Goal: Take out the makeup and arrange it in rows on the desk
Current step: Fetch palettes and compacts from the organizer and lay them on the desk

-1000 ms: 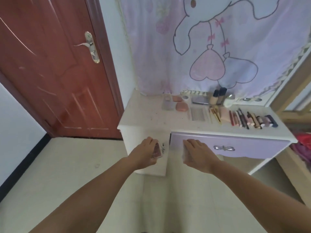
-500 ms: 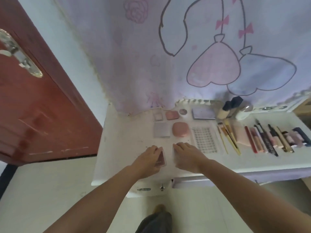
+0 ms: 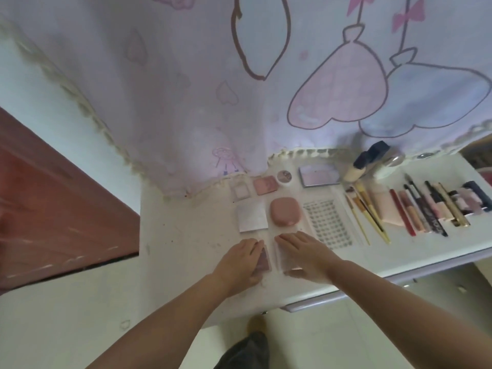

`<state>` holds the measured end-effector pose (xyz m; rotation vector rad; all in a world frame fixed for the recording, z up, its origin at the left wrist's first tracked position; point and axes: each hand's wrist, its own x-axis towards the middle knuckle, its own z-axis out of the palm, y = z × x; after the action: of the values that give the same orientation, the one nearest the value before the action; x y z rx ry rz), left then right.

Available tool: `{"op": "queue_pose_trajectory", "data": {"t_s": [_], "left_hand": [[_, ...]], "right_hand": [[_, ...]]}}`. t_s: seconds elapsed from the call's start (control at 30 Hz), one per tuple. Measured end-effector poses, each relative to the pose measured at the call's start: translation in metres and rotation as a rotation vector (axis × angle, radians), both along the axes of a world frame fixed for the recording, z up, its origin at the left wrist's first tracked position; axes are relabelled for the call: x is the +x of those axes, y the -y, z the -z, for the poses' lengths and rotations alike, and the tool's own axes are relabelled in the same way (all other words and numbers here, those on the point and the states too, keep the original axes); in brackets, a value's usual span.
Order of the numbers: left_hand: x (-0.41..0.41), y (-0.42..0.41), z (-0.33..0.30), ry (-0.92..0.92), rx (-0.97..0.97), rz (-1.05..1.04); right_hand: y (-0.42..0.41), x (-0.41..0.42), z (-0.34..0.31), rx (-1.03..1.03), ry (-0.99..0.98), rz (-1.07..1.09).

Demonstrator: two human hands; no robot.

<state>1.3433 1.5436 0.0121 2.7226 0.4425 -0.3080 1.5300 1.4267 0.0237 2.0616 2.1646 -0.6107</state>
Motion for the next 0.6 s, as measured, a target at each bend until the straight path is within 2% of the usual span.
{"op": "queue_pose_trajectory", "data": {"t_s": [0.1,0.2,0.33,0.47,0.6], "left_hand": [[0.009,-0.012,-0.017,0.025,0.030,-0.013],[0.038,-0.033,-0.045,0.098,0.109,0.065],[0.108,-0.032,-0.102,0.250,0.214,0.156],[0.175,0.025,-0.157,0.450,0.283,0.306],[0.219,0.130,-0.182,0.513,0.255,0.489]], "right_hand": [[0.001,0.005,-0.018,0.035,0.006,0.095],[0.009,0.025,-0.050,0.131,0.077,0.209],[0.044,0.066,-0.094,0.320,0.204,0.520],[0.119,0.084,-0.138,0.459,0.402,0.851],[0.239,0.065,-0.154,0.481,0.574,1.136]]}}
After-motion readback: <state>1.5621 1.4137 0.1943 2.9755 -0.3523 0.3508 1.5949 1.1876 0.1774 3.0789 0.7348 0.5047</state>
